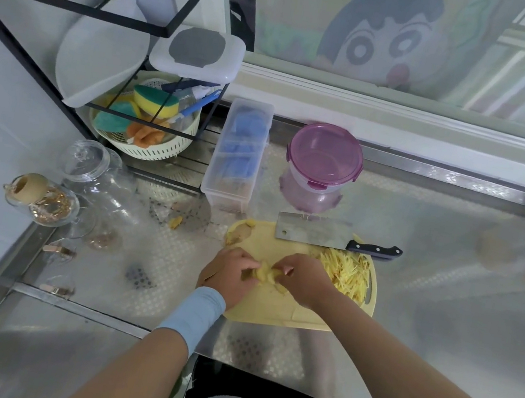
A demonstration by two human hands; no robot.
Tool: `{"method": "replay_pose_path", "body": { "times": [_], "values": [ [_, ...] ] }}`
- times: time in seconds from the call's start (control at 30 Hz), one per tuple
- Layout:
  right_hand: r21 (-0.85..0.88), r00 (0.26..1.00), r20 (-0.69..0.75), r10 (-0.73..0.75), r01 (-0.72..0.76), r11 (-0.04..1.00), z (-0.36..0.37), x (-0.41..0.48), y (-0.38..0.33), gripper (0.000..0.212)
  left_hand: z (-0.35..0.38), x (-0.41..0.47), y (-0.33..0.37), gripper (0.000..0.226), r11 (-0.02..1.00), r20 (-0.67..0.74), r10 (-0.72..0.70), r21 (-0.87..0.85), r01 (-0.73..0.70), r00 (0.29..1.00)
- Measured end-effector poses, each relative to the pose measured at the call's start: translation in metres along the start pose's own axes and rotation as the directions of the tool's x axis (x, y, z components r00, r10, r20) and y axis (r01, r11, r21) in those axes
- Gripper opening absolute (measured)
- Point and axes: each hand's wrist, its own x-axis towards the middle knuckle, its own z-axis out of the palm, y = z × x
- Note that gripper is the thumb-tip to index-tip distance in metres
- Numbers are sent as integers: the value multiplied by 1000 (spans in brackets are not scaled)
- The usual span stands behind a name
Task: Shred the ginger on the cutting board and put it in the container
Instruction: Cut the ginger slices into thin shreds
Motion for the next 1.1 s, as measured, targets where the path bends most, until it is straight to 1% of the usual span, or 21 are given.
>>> {"method": "replay_pose_path", "body": {
  "times": [0.13,0.23,0.3,0.4,0.57,0.63,0.7,0.8,0.9,0.97,1.1],
  "values": [
    [83,999,12,43,-44,996,-1,0,-1,27,1,0,-2,24,999,24,33,23,-34,999],
    [261,990,-32,135,-122,958,3,4,-2,26,3,0,-2,35,1000,50,29,-7,-29,998],
    [327,981,-39,188,-166,930,4,6,-3,23,2,2,4,41,1000,85,17,22,-19,996],
    [320,976,-36,215,-193,928,6,7,-6,21,0,7,9,43,1000,102,-1,11,-1,995],
    [255,981,-88,170,-143,956,7,6,-6,23,0,8,6,52,998,124,-7,-61,14,992],
    [254,981,-107,161,-130,958,8,4,-5,23,0,9,5,53,993,105,-11,-115,24,994],
    [277,980,-113,165,-128,952,7,4,-3,20,1,9,4,55,991,92,-12,-133,24,996],
    [316,981,-91,173,-137,939,1,3,2,18,1,10,5,56,995,100,10,-98,0,995],
    [297,985,-79,155,-125,947,-5,2,6,19,2,10,8,52,999,109,41,3,-42,993],
    [287,987,-68,148,-123,950,-6,2,7,18,4,12,9,49,997,99,66,32,-69,993],
    [321,988,-64,138,-111,941,-2,6,3,18,5,13,8,36,991,104,115,50,-120,988]
  ]
}}
